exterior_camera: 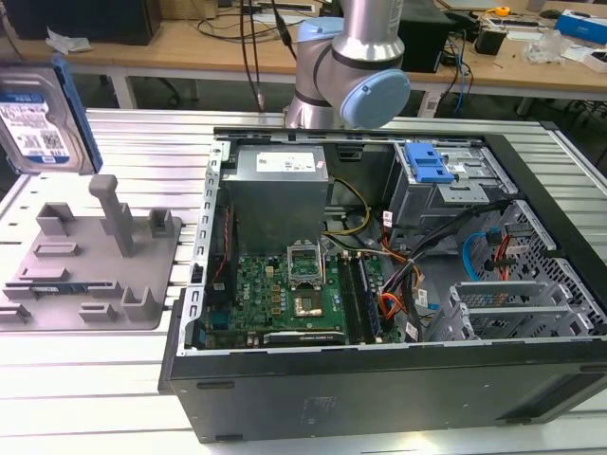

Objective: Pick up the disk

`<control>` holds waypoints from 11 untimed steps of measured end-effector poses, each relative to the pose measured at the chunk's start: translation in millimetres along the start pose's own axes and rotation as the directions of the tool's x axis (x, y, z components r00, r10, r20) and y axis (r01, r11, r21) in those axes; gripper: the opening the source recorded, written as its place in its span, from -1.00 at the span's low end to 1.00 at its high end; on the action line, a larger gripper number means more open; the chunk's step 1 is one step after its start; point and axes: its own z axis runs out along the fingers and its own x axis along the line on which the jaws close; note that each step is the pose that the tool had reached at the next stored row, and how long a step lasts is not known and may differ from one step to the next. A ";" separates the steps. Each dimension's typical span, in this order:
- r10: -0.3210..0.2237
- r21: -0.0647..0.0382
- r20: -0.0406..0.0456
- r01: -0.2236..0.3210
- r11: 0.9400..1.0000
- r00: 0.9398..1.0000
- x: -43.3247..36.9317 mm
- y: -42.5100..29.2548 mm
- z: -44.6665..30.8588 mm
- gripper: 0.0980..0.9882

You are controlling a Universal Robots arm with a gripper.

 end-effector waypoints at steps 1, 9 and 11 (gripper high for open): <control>0.000 0.000 0.000 0.000 1.000 1.000 0.0 0.1 -6.7 -0.39; 0.000 0.000 0.000 0.000 1.000 1.000 0.0 0.6 -54.8 -0.39; 0.000 0.000 0.000 0.000 1.000 1.000 0.0 0.6 -63.3 -0.39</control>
